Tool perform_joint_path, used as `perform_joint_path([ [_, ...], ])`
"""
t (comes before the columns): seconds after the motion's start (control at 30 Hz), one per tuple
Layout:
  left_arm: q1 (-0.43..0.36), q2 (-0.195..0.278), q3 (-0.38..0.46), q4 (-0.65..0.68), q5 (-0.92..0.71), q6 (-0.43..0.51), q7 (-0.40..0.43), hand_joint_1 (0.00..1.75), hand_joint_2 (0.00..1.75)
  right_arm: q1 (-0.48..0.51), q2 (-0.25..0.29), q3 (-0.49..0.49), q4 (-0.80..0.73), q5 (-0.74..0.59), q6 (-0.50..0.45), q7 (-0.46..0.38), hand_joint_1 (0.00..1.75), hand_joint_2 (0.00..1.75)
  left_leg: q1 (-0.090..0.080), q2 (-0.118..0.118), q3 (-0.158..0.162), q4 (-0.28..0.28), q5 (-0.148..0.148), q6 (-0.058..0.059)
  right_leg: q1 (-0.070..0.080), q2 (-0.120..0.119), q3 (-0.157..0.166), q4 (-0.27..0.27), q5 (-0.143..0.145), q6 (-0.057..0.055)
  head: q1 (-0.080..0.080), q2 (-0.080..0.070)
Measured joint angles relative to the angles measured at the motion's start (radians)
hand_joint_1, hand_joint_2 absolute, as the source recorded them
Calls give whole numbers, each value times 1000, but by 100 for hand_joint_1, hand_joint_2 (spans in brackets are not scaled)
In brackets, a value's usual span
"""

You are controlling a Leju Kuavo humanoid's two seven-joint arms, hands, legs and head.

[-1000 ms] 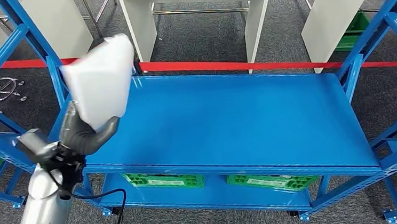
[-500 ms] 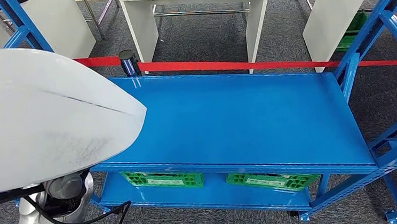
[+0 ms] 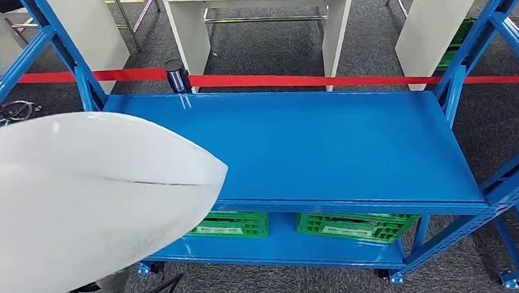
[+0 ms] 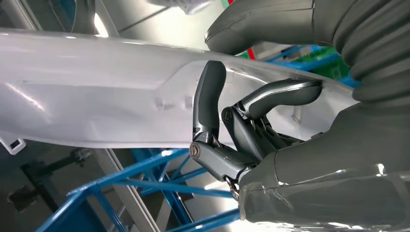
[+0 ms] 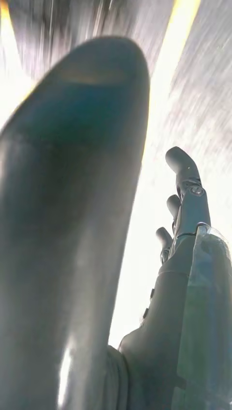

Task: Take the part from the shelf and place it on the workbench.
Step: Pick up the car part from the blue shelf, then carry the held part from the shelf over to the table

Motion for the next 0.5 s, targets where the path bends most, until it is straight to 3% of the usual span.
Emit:
perform_joint_path([
  [0.07,-3,3,-19,0,8,8,7,175,175,65,31,-74,-161,96,128,92,0,0,4,1,-15,-15,28,13,0,0,-24,55,-56,-9,3,0],
  [0.13,-4,6,-35,0,10,15,13,175,175,105,64,-153,-291,168,201,119,0,0,1,5,-40,-16,48,19,1,1,-62,175,-140,-18,5,0],
  [0.17,-4,8,-42,1,11,16,15,175,175,118,77,-185,-341,190,218,119,0,0,0,7,-54,-15,58,18,1,1,-74,232,-164,-16,5,0],
  [0.23,-3,11,-53,2,11,21,17,175,175,133,99,-239,-424,239,245,101,0,0,0,12,-84,-11,76,16,-1,1,-50,263,-158,4,6,0],
  [0.3,-3,14,-59,2,5,24,16,175,175,138,119,-290,-488,333,278,48,0,0,2,13,-112,-1,92,9,-5,0,36,166,-121,24,6,0],
  [0.37,-5,19,-64,0,-7,25,14,175,175,130,139,-351,-534,457,301,-35,0,0,1,14,-135,15,103,-3,-3,2,128,33,-125,22,6,0],
  [0.43,-7,24,-67,-3,-21,27,11,175,175,116,153,-416,-557,559,304,-118,0,0,-1,14,-145,25,115,-14,2,5,156,-21,-142,6,6,0],
  [0.5,-10,28,-68,-4,-36,29,6,175,175,100,157,-468,-558,627,289,-178,0,0,3,14,-149,31,116,-25,1,4,143,-19,-133,-11,5,0],
])
